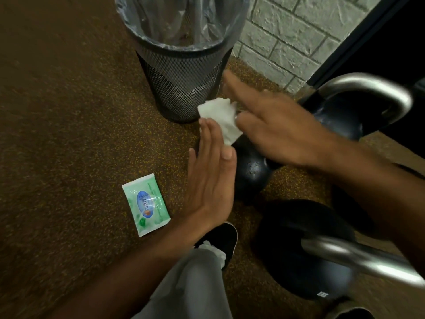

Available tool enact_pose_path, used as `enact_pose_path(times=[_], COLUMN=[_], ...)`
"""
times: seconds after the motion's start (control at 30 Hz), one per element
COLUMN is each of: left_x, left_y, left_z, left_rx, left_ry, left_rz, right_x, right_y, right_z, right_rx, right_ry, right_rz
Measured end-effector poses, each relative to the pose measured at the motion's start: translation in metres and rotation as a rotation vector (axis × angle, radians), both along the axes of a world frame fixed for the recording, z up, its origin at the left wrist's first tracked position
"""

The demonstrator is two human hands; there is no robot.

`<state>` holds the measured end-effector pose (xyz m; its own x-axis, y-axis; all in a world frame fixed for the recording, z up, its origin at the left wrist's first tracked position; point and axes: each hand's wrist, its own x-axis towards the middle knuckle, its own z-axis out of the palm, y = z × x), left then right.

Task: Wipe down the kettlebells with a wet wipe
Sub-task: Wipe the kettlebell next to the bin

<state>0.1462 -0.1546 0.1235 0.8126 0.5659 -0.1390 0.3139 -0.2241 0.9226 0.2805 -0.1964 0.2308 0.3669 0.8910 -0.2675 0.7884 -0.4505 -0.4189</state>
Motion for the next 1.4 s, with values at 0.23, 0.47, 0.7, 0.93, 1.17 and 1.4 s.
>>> enact_pose_path(times=[0.23,0.47,0.7,0.93,1.17,1.4], left_x=[-0.002,-0.007,0.014,0.056,0.044,0.065], left_y=[0.011,0.018,0.108,0.123,0.133,0.123], left_z=[-0.014,-0.025,-0.013,0.021,0.012,0.025], left_rx=[0.132,0.239,0.146,-0.215,-0.11,-0.128], left_ry=[0.142,0.016,-0.173,0.045,0.082,0.184], left_rz=[-0.042,-0.118,-0.193,-0.477,-0.36,-0.387], right_x=[0.009,-0.008,-0.01,0.004,0.012,0.003], right_y=[-0.071,-0.081,-0.081,-0.084,-0.083,-0.082], right_z=[-0.013,-0.04,-0.05,-0.061,-0.064,-0.073], right_rx=[0.09,0.061,0.104,0.239,0.269,0.277], right_ry=[0.048,-0.109,-0.128,-0.089,-0.074,-0.061], right_rz=[-0.264,-0.212,-0.218,-0.302,-0.31,-0.367])
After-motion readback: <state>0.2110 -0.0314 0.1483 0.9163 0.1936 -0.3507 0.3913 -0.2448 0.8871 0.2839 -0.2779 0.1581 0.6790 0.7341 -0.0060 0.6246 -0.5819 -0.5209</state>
